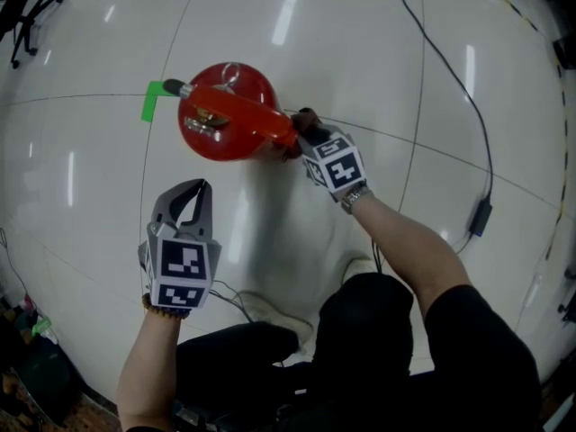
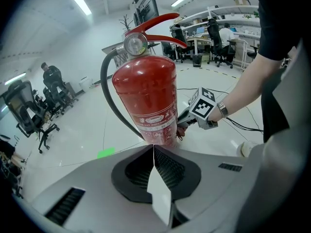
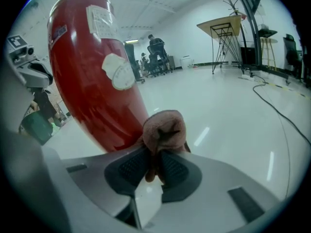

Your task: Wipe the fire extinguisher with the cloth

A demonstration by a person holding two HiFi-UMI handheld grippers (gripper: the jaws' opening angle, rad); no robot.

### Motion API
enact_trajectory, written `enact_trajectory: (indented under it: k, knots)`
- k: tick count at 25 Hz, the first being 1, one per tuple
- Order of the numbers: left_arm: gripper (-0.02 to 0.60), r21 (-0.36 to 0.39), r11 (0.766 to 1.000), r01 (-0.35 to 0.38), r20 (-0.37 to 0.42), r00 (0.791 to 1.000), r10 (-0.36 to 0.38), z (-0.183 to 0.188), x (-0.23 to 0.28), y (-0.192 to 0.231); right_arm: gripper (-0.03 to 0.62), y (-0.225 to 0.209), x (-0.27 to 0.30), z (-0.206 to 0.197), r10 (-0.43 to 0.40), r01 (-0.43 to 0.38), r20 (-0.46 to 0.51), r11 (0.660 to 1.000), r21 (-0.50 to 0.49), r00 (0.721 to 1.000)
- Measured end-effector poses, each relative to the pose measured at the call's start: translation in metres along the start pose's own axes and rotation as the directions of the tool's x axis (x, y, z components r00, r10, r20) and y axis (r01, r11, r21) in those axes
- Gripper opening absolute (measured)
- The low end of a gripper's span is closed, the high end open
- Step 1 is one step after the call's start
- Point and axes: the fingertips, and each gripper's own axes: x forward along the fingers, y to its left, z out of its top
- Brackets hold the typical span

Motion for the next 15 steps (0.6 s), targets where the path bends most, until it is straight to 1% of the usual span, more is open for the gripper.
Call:
enact_trajectory:
  k: [7,10,15]
  knots:
    - [0.004,0.004,1.000,-0.001,-0.010,1.000,0.001,0.001,0.001,-0.004,0.078,-0.004,0.008,-0.004,-0.009,0.009,-0.027,1.000,-0.005,1.000]
    - [0.004,0.008,1.000,-0.017,0.001,1.000,0.017,0.008,-0.006,-0.001,0.078,-0.003,0.006,-0.005,-0.005,0.005,-0.039,1.000,-0.013,0.999]
    - [0.004,0.017,0.998,-0.055,0.032,0.998,0.054,0.026,-0.022,0.011,0.077,-0.005,-0.013,0.005,-0.004,0.004,-0.022,1.000,-0.014,1.000]
